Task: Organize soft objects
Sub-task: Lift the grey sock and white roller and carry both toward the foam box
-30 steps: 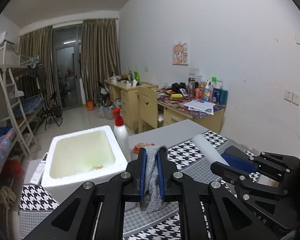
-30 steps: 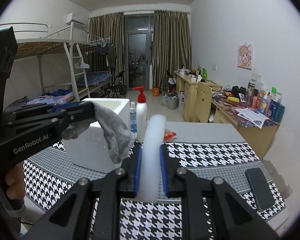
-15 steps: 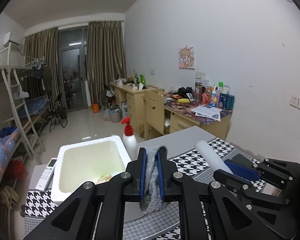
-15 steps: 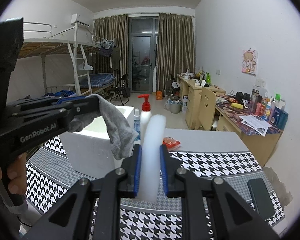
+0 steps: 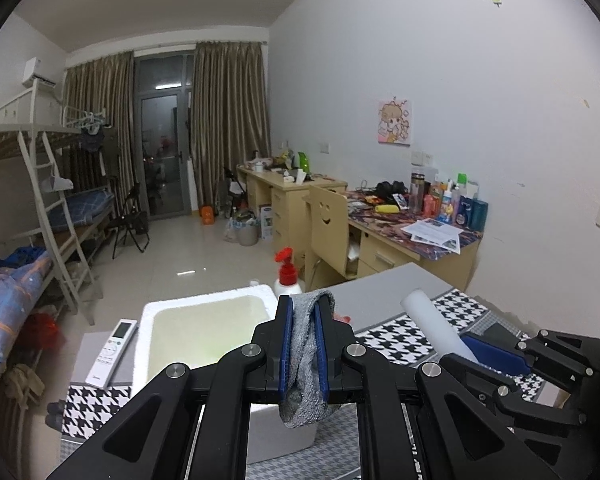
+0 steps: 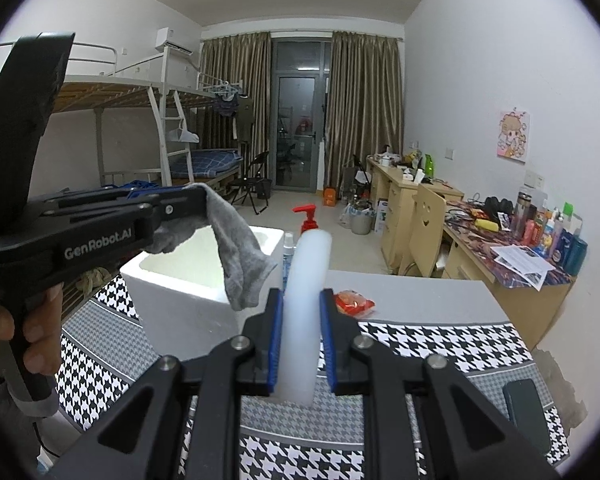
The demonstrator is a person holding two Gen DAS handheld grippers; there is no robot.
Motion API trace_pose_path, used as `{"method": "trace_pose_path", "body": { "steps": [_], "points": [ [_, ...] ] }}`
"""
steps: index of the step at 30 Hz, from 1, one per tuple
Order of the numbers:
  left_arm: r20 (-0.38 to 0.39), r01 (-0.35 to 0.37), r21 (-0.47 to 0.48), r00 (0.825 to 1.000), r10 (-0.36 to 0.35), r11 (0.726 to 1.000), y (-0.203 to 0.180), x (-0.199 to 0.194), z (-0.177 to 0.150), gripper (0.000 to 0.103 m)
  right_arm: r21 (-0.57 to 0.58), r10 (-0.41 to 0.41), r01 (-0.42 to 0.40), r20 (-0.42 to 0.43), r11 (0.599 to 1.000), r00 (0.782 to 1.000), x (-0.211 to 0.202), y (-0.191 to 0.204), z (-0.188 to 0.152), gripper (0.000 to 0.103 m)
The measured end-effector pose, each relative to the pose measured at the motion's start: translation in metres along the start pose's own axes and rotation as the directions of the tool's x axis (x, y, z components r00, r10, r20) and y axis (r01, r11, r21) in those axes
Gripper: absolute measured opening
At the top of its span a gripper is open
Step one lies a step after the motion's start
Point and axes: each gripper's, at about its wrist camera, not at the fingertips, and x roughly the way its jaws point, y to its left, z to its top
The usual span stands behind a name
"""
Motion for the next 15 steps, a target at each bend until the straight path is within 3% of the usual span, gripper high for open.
{"method": "trace_pose_path", "body": {
  "steps": [15],
  "points": [
    [0.016,-0.09,-0.035,0.996,0.09,0.995,0.026,0.002,0.011,0.012,-0.032,0.066,-0.065,0.009,0.997,0.998,0.01,0.015,0.022,0.022]
  ]
}}
